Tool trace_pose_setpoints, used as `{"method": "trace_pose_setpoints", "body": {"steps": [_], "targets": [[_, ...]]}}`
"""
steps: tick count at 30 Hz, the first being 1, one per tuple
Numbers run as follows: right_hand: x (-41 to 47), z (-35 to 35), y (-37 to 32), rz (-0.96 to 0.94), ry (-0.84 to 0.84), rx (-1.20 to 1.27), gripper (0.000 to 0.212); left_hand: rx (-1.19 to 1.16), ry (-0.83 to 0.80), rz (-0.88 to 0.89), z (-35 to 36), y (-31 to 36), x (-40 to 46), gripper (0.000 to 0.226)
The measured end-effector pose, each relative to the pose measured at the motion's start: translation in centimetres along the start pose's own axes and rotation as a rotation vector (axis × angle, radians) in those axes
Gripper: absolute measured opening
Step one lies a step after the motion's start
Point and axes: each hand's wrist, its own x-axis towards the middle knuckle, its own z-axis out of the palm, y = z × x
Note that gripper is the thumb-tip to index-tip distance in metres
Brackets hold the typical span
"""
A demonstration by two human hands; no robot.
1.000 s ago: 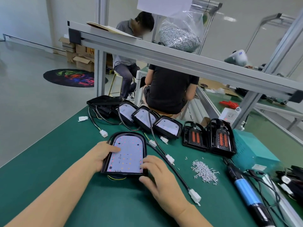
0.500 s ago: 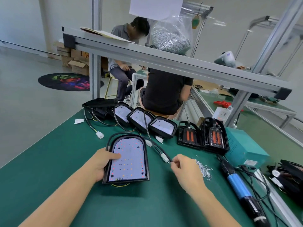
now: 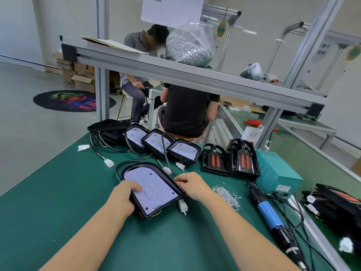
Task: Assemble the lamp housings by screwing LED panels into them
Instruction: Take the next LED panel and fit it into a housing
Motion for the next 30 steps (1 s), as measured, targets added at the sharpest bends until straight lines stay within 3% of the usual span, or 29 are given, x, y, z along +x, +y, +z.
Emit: {"method": "trace_pose_setpoints", "body": {"steps": [3, 6, 11, 21, 26, 30], "targets": [[0.0, -1.7, 1.3, 0.004, 0.197, -0.019, 0.030, -0.087, -0.008, 0.026, 0.2, -0.5, 0.0, 0.039], [0.3, -4.3, 3.7, 0.155, 0.433, -0.303, 0.042, -0.117, -0.020, 0.045, 0.4, -0.9, 0.0, 0.036], [0.9, -7.6, 7.2, 0.393, 0.353, -0.501, 0.058, -0.148, -0.045, 0.095, 0.5, -1.2, -0.1, 0.031], [3.6, -8.6, 8.2, 0.433, 0.235, -0.475, 0.060, -0.172, -0.088, 0.123, 0.1, -1.5, -0.8, 0.033], [4.1, -8.4, 8.1, 0.462, 0.352, -0.499, 0.056, -0.160, -0.095, 0.136, 0.1, -1.5, -0.7, 0.032], [3.4, -8.5, 8.3, 0.390, 0.610, -0.654, 0.031, -0.166, -0.100, 0.119, 0.1, -1.6, -0.6, 0.035]]}}
